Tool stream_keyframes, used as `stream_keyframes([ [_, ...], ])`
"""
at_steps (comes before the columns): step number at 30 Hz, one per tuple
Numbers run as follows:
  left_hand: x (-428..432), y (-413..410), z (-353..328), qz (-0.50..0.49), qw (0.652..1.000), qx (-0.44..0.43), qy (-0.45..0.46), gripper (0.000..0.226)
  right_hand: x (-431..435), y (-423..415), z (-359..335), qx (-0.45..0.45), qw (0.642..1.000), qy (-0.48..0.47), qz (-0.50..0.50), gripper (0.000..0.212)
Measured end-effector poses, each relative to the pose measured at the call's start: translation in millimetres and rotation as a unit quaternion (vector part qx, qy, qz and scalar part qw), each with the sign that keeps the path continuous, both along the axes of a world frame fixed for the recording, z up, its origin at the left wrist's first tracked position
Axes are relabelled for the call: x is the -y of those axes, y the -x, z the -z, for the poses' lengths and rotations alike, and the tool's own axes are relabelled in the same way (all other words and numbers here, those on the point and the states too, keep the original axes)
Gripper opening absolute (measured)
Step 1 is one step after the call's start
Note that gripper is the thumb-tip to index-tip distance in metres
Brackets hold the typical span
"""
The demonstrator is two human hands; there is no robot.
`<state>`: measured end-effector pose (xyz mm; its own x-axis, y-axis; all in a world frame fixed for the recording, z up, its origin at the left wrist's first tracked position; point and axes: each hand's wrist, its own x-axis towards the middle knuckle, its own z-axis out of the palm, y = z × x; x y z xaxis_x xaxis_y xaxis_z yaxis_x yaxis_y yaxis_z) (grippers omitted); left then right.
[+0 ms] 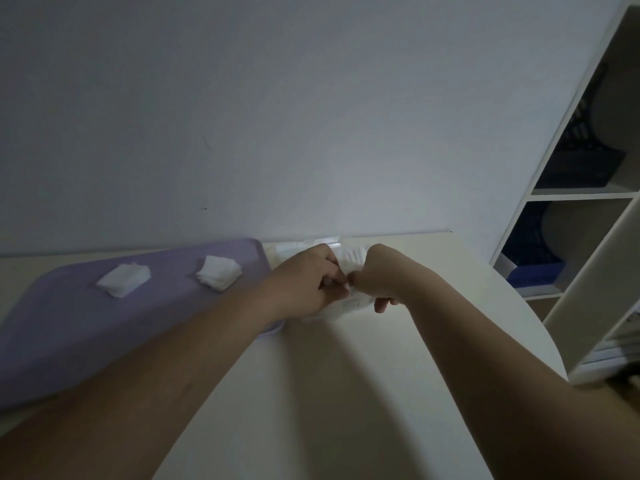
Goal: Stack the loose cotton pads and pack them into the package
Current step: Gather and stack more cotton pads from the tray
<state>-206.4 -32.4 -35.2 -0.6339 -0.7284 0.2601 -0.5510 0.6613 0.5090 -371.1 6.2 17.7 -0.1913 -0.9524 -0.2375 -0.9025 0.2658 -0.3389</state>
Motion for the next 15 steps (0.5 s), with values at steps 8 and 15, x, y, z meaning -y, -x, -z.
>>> stream_keyframes([
  [8, -18, -11, -1, -0.032, 0.995, -0.099, 0.007, 0.013, -10, -19, -20, -0.200, 0.971, 0.132, 0.014, 0.018],
  [15, -18, -105, 5, -0.145, 0.981, -0.116, 0.052, 0.017, -4, -114, -4, 0.110, 0.941, 0.301, -0.110, 0.029],
])
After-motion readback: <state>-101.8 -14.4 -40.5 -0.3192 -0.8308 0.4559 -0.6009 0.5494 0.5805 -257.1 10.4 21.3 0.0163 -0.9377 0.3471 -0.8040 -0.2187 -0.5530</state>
